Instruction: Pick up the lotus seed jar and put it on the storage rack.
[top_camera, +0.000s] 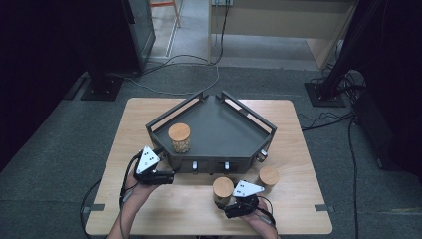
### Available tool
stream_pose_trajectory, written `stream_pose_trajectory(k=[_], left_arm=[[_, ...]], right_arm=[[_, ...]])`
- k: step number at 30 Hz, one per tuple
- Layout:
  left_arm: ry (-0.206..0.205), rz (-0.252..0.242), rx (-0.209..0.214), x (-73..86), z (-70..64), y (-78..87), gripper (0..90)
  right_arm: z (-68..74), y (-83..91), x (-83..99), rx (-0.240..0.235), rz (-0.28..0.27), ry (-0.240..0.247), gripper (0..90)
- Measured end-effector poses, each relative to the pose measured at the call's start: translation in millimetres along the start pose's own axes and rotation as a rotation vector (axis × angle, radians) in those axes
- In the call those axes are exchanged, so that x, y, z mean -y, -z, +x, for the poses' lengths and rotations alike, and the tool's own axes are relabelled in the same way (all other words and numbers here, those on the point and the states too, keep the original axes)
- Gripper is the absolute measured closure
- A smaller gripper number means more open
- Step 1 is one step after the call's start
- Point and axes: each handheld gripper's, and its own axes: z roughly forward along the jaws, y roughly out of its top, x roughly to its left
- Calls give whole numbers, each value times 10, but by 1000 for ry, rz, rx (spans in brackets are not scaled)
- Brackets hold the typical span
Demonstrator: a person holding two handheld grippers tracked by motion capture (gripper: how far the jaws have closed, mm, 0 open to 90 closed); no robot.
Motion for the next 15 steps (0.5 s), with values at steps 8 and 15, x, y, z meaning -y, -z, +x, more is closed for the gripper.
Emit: stream_pose_trajectory(k=[8, 15], left_arm=[[9, 5, 3, 17, -11, -17, 108], [3, -1, -6, 69, -36, -22, 109]], right_arm=[[1, 2, 1, 2, -1, -2, 167], [3, -1, -3, 3, 2, -5, 167]])
